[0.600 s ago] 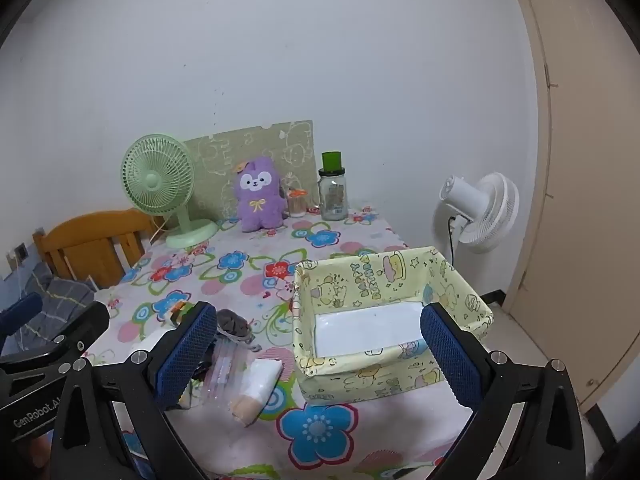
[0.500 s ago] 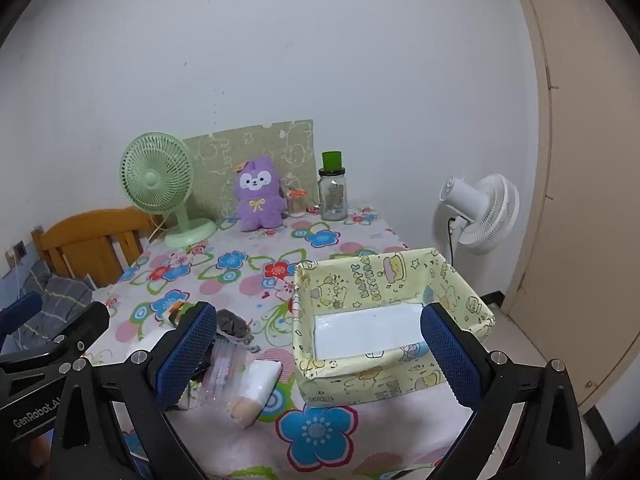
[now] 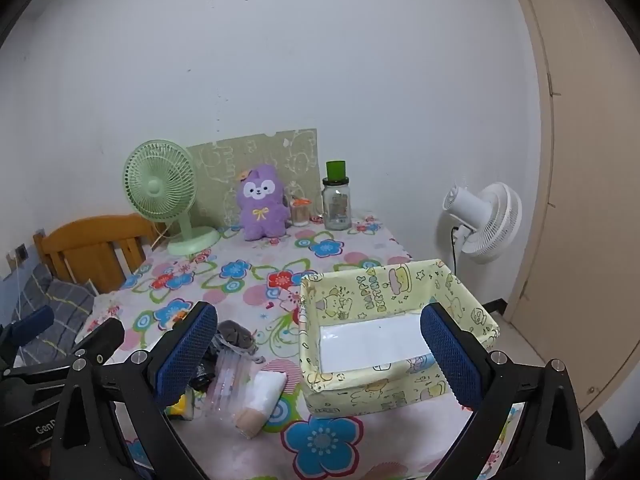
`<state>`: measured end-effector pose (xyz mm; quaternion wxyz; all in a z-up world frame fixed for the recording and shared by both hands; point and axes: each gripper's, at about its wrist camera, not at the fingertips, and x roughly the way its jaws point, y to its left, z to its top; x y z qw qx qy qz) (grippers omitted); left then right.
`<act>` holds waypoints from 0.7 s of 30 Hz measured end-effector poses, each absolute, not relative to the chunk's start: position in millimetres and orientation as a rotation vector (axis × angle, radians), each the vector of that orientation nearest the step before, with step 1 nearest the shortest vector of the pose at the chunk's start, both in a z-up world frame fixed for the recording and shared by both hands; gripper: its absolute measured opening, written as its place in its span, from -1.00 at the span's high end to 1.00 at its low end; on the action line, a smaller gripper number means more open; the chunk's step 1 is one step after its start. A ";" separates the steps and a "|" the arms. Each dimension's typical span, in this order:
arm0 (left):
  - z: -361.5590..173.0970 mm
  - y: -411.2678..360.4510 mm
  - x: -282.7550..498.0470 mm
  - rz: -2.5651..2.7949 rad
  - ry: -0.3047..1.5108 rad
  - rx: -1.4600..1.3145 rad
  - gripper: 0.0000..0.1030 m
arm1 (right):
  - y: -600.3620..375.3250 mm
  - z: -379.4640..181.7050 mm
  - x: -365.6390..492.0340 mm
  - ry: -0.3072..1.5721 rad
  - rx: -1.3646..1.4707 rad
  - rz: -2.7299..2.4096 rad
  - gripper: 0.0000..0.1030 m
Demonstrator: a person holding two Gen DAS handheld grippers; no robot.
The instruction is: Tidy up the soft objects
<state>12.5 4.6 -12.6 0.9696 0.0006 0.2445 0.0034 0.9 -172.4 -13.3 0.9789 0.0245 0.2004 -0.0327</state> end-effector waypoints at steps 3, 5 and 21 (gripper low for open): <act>-11.2 5.6 13.3 0.008 0.497 0.000 -0.99 | -171.2 -11.8 0.9 0.407 0.049 -0.063 -0.99; -12.1 5.4 13.2 0.009 0.497 -0.001 -0.99 | -170.9 -10.9 1.2 0.408 0.047 -0.064 -0.99; -7.9 4.6 11.0 -0.001 0.489 0.000 -0.99 | -173.2 -9.4 -1.4 0.412 0.053 -0.074 -0.99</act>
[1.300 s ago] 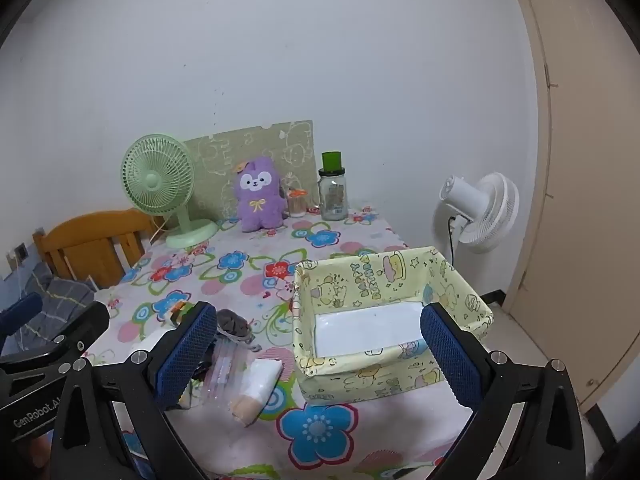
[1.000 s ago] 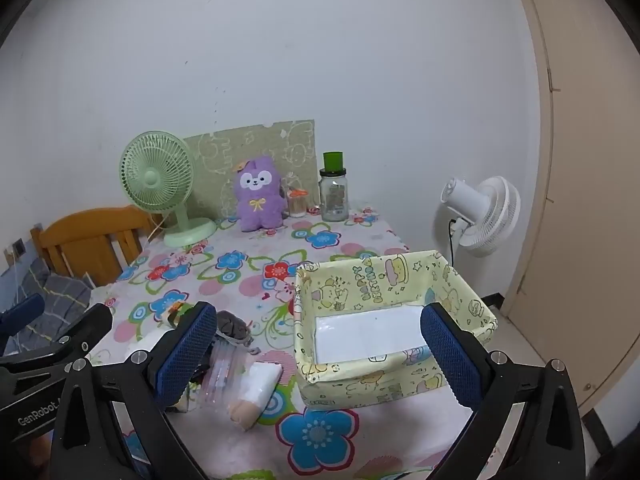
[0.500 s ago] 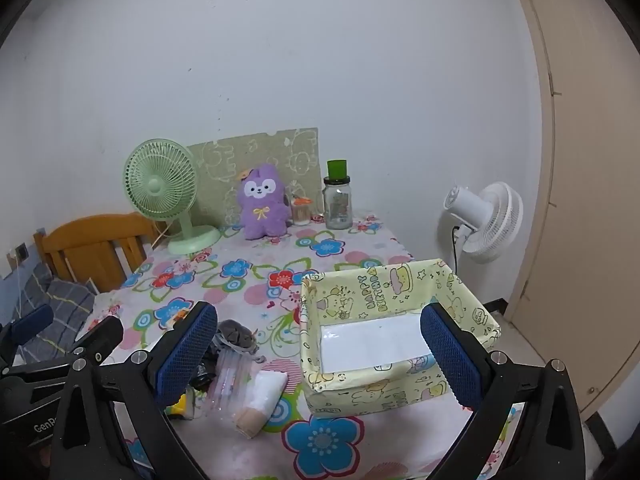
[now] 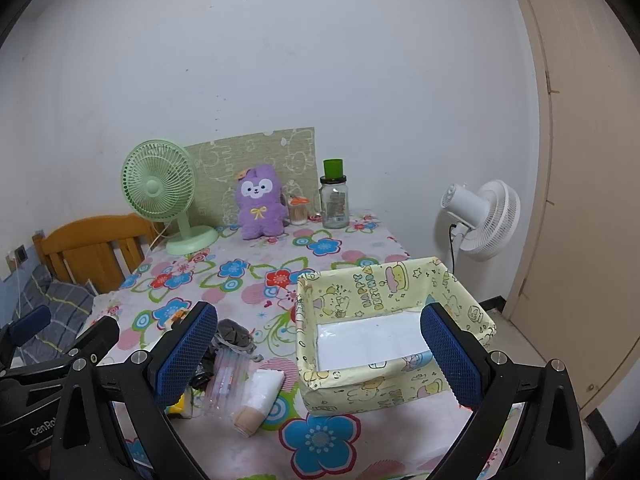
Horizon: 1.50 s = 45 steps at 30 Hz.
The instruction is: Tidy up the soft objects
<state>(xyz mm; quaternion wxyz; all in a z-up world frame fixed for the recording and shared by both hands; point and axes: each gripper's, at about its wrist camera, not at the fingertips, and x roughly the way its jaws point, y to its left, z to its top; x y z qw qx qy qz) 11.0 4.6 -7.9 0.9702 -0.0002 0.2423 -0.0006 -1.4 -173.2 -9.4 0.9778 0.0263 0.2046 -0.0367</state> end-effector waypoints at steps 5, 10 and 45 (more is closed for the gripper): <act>-7.7 4.7 11.1 -0.009 0.492 -0.005 -0.98 | -173.5 -8.4 -1.4 0.413 0.054 -0.078 -0.99; -7.2 3.5 10.3 -0.013 0.493 -0.006 -0.98 | -173.1 -6.2 -2.7 0.415 0.054 -0.086 -0.99; -5.0 1.4 8.6 -0.025 0.493 -0.009 -0.98 | -174.5 -3.7 -5.8 0.406 0.049 -0.104 -0.99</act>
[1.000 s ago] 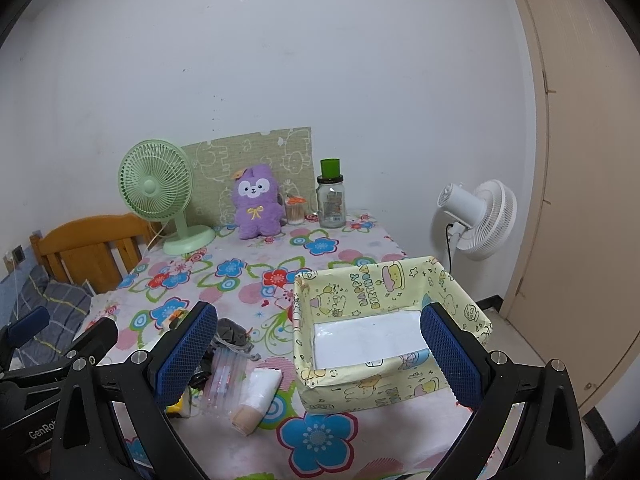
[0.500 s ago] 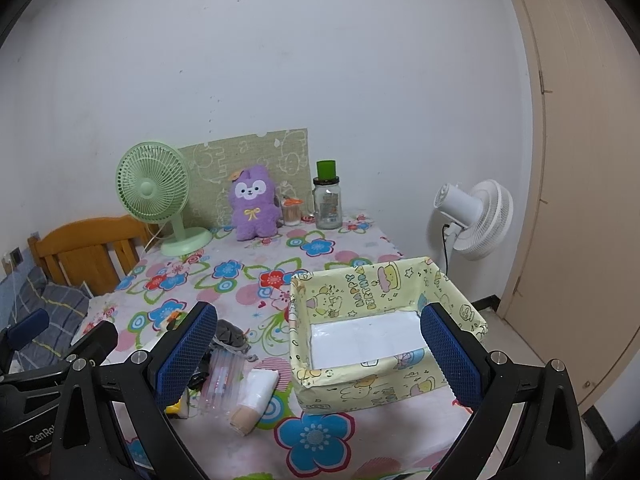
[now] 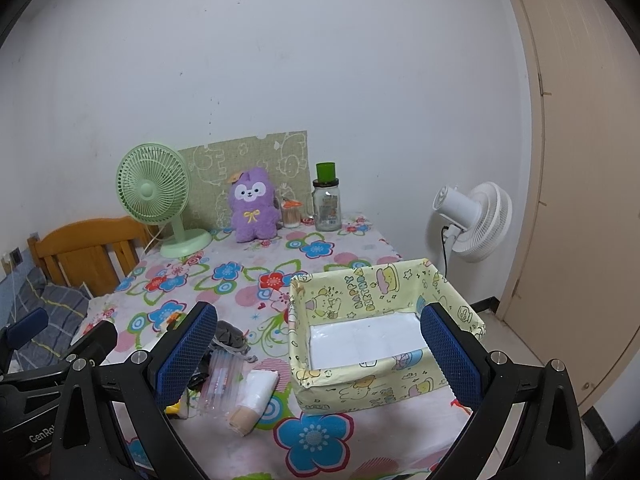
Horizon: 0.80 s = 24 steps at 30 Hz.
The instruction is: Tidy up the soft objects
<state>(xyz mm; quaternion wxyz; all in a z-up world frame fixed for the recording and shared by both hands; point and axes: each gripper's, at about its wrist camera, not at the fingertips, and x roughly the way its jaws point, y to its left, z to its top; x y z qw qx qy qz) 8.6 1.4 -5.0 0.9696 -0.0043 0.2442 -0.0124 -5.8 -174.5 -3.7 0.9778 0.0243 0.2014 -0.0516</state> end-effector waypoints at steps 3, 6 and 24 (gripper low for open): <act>-4.4 1.3 8.4 -0.024 0.493 -0.008 -0.98 | -174.8 -3.6 -5.8 0.406 0.049 -0.104 -0.99; -2.9 2.0 8.2 -0.025 0.493 -0.008 -0.98 | -174.7 -3.5 -5.7 0.405 0.050 -0.104 -0.99; -18.2 10.0 15.4 -0.001 0.506 0.013 -0.96 | -164.6 -10.7 1.6 0.422 0.051 -0.064 -0.99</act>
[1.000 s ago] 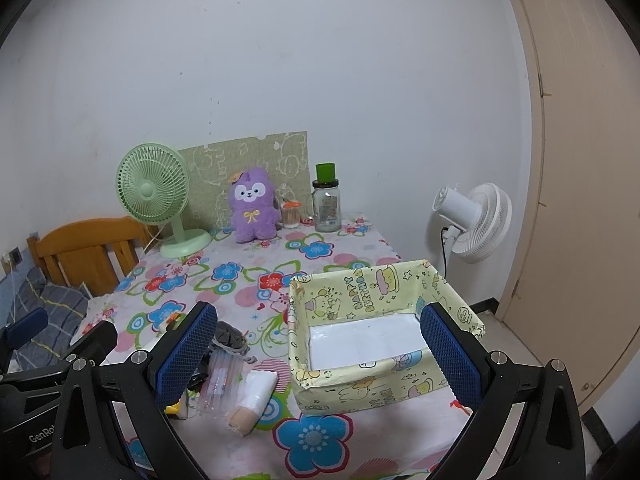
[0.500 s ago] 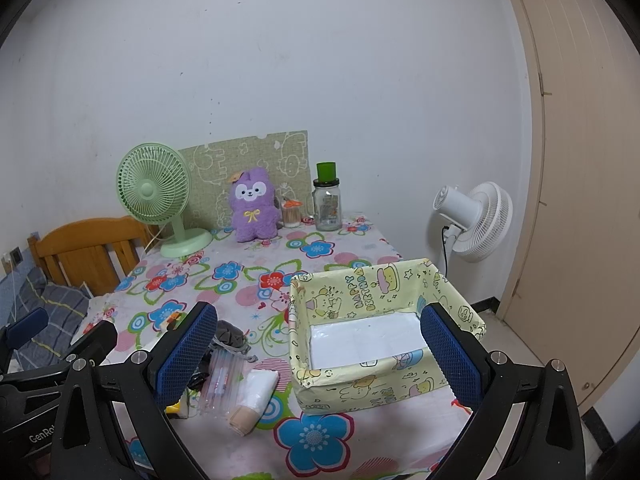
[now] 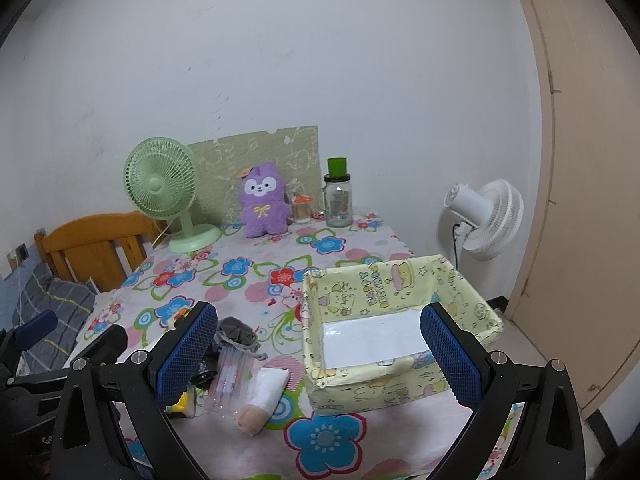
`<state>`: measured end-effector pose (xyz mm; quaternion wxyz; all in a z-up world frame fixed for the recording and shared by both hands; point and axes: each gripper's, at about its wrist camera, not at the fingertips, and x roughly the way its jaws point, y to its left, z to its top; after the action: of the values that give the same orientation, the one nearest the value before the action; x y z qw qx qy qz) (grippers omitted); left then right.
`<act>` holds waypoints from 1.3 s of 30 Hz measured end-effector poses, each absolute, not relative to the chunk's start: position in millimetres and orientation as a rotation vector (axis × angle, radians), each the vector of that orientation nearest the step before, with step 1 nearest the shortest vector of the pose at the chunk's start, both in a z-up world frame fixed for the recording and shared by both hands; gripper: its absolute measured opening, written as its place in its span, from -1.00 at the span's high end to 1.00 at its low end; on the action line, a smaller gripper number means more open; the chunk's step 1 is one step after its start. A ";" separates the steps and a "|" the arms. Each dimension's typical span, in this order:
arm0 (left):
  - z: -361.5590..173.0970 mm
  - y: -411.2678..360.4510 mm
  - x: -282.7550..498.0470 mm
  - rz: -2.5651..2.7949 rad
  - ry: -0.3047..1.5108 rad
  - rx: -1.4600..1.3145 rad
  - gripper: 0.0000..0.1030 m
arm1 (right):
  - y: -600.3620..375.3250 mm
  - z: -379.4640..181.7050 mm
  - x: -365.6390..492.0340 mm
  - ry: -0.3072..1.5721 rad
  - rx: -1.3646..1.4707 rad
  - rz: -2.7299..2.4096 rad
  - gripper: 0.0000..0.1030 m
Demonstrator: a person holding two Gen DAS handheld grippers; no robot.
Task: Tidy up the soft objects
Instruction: 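Grasp the cartoon tissue pack with the left gripper while the right grasps the clear straw bag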
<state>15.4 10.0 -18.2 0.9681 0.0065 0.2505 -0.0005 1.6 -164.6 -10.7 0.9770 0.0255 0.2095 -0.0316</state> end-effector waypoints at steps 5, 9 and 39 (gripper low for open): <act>-33.5 10.9 19.8 -0.016 0.526 0.015 -0.89 | -153.9 -20.6 8.3 0.432 0.043 -0.034 -0.99; -44.8 13.9 23.6 -0.015 0.543 0.011 -0.89 | -144.8 -30.8 14.8 0.450 0.037 -0.012 -0.94; -141.7 36.9 63.6 -0.061 0.756 -0.018 -0.80 | -85.6 -127.2 65.7 0.643 0.006 0.018 -0.63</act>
<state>63.6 36.9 -141.7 0.9289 -0.0090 0.3692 -0.0296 65.7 -85.6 -127.2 0.9487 0.0029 0.3160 0.0090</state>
